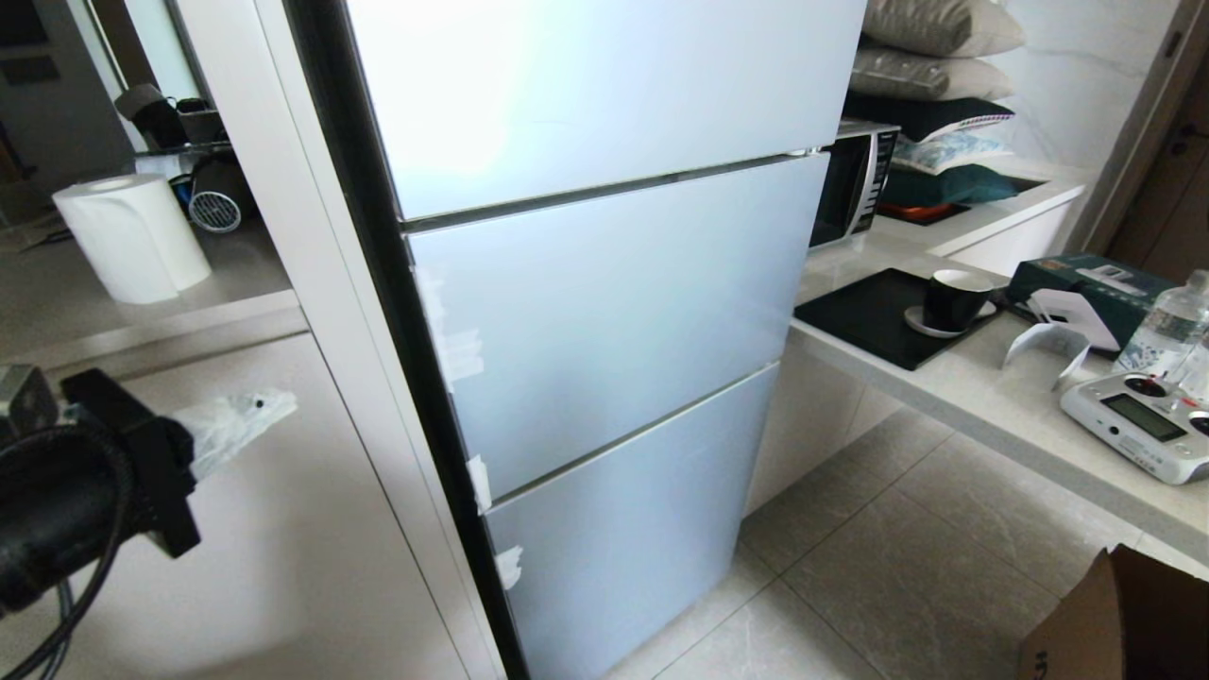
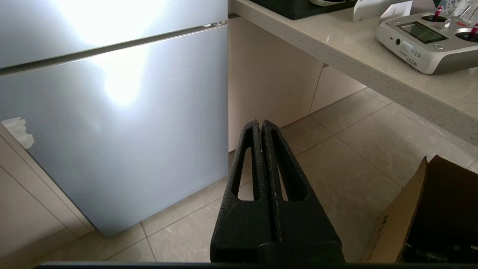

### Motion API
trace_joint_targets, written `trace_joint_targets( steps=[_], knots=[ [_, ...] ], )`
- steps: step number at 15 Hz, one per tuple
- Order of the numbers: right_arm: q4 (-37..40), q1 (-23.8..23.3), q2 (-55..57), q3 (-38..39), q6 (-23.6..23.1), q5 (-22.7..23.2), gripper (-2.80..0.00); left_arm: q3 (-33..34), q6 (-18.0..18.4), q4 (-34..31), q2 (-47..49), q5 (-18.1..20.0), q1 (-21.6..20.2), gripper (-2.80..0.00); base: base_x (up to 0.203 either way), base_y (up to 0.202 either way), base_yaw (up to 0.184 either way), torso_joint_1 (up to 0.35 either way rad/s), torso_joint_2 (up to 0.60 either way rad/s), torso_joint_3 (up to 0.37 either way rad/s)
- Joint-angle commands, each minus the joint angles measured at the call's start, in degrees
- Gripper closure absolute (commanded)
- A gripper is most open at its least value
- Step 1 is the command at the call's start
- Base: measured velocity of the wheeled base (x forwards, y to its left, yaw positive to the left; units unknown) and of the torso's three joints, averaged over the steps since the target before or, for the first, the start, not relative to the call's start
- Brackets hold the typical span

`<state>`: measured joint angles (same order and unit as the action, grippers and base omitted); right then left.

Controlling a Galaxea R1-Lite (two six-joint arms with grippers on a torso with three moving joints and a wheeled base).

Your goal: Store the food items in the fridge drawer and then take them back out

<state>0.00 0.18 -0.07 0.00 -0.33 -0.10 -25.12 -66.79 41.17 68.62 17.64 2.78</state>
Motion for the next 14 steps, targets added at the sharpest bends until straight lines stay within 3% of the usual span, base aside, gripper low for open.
trace_joint_targets(
  steps=[1,2,3,8,10,14],
  knots=[
    [0.0,0.0,0.0,0.0,0.0,0.0,0.0,-1.4,-1.7,13.2,15.2,-1.8,0.3,0.0,0.0,0.0,0.0,0.0,0.0,0.0],
    [0.0,0.0,0.0,0.0,0.0,0.0,0.0,-2.5,-2.1,16.8,18.1,-4.7,1.0,0.0,0.0,0.0,0.0,0.0,0.0,0.0],
    [0.0,0.0,0.0,0.0,0.0,0.0,0.0,-4.4,-2.3,19.0,20.1,-10.2,2.3,0.0,0.0,0.0,0.0,0.0,0.0,0.0],
    [0.0,0.0,0.0,0.0,0.0,0.0,0.0,-11.0,-1.5,20.5,23.6,-28.4,15.1,0.0,0.0,0.0,0.0,0.0,0.0,0.0],
    [-0.1,0.0,0.0,0.0,-0.1,0.0,0.0,-13.2,-1.3,20.5,25.8,-31.9,16.6,0.0,0.0,0.0,0.0,0.0,0.0,0.0],
    [0.0,0.0,0.0,0.0,0.0,0.0,0.0,-14.3,-1.6,20.9,27.0,-32.4,16.6,0.0,0.0,0.0,0.0,0.0,0.0,0.0]
  ],
)
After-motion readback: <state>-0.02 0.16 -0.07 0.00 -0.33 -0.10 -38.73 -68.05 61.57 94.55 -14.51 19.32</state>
